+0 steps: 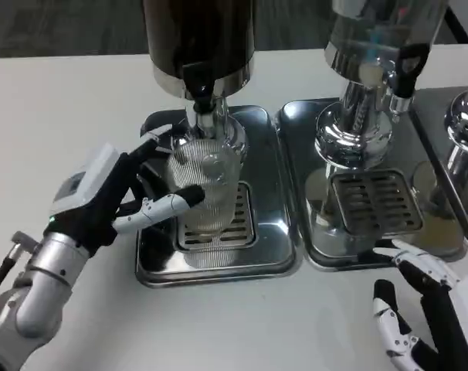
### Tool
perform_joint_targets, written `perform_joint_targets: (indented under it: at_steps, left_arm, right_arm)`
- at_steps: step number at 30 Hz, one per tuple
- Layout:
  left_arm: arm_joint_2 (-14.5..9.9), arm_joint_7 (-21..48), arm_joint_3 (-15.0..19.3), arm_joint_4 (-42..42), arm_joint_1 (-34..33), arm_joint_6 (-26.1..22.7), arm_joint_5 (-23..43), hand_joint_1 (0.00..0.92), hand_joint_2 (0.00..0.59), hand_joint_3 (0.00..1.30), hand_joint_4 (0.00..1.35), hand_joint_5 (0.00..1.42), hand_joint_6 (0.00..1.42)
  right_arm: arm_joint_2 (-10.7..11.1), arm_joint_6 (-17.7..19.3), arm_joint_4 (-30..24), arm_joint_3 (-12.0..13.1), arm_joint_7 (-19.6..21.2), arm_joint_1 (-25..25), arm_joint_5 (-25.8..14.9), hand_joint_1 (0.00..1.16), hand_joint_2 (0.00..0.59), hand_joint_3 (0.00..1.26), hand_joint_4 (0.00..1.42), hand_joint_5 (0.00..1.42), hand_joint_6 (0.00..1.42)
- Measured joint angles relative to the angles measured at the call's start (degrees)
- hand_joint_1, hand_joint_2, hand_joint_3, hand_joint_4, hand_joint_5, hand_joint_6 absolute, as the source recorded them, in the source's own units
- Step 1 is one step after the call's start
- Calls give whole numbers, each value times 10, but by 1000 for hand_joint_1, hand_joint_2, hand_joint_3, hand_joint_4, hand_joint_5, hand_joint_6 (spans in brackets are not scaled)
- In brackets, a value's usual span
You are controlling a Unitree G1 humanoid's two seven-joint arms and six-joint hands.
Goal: Grasp the cup under the faucet to collect the drink, then remove the cup.
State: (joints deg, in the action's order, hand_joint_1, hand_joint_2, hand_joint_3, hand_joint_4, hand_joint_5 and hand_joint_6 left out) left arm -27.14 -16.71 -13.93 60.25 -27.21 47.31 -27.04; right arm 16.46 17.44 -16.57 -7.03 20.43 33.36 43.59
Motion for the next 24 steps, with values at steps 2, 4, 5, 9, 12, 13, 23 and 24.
perform_joint_targets:
  at_steps: [2, 4, 5, 9, 12, 13, 23, 24]
  left_arm:
    - [-7, 2, 3, -8, 7, 8, 4, 27, 0, 209, 408, 667, 879]
    - [-18, 7, 10, -19, 17, 18, 8, 27, 0, 209, 411, 667, 880]
    - [-22, 8, 14, -25, 21, 21, 13, 27, 0, 209, 412, 667, 880]
    - [-41, 17, 27, -46, 39, 34, 23, 27, 0, 212, 413, 667, 881]
    - [-47, 23, 39, -58, 55, 42, 32, 27, 0, 215, 413, 667, 881]
    - [-51, 27, 42, -62, 60, 43, 37, 27, 0, 216, 413, 667, 881]
    - [-108, 74, 90, -133, 107, 75, 67, 3, 9, 295, 378, 553, 786]
    - [-114, 82, 98, -139, 109, 77, 74, 1, 14, 300, 377, 548, 776]
  right_arm:
    - [0, 1, 2, -1, 0, -2, 0, 228, 530, 411, 257, 286, 403]
    - [-1, 1, 4, -1, 0, -5, 0, 228, 530, 411, 257, 287, 403]
    - [-1, 1, 4, -1, 0, -6, 0, 227, 530, 411, 257, 287, 403]
    - [-1, 2, 6, -3, 0, -14, 0, 227, 530, 411, 258, 287, 403]
    - [-1, 4, 7, -3, 0, -20, -1, 227, 530, 411, 260, 288, 403]
    - [-1, 4, 9, -3, 0, -22, -1, 227, 530, 411, 260, 288, 403]
    - [-6, 0, 13, -4, -1, -48, -1, 227, 530, 411, 267, 288, 404]
    - [-6, -2, 12, -4, -2, -51, -1, 227, 530, 411, 268, 288, 404]
